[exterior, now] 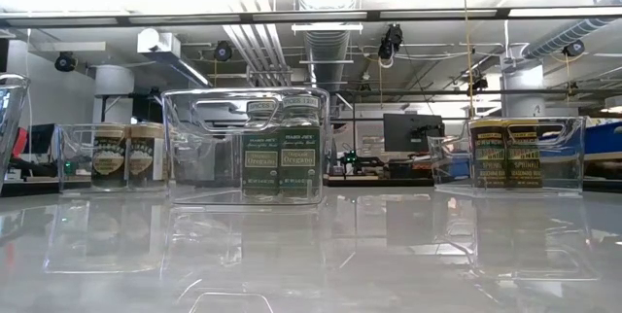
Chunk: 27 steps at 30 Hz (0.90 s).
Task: Sort spices by type
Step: Put the black seasoning bottle into the bottom left transparent bin
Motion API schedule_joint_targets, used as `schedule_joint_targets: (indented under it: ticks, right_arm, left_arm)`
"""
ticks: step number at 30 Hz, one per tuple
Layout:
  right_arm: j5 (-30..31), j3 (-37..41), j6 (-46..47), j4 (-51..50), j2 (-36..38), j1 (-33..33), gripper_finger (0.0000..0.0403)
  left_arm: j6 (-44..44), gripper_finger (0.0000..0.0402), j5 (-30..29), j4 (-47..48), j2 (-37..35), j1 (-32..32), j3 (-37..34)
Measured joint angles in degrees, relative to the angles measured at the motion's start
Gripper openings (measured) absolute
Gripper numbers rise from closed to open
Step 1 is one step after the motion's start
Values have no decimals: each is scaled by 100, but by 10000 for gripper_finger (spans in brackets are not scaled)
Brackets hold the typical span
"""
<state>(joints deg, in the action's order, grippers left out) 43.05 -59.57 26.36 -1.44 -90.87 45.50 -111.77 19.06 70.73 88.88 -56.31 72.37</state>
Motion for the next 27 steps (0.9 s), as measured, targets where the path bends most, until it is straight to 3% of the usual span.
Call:
schedule_joint_targets:
  ticks: [4, 11, 20, 23, 27]
  right_arm:
    - [2, 0, 22, 1, 0, 0, 379]
    - [2, 0, 25, -2, 0, 2, 379]
    - [1, 0, 25, -1, 0, 2, 379]
    - [-1, 1, 25, 3, 0, 2, 379]
    - [-1, -13, 20, 20, 0, 2, 379]
  left_arm:
    - [4, 300, 7, -98, 71, -2, 341]
    - [12, 300, 604, -113, 529, -28, 555]
    - [653, 300, 535, 117, 1110, -28, 915]
    - [879, 300, 69, 645, 1176, -31, 1149]
    - [1160, 300, -1342, 1411, 1182, -28, 1710]
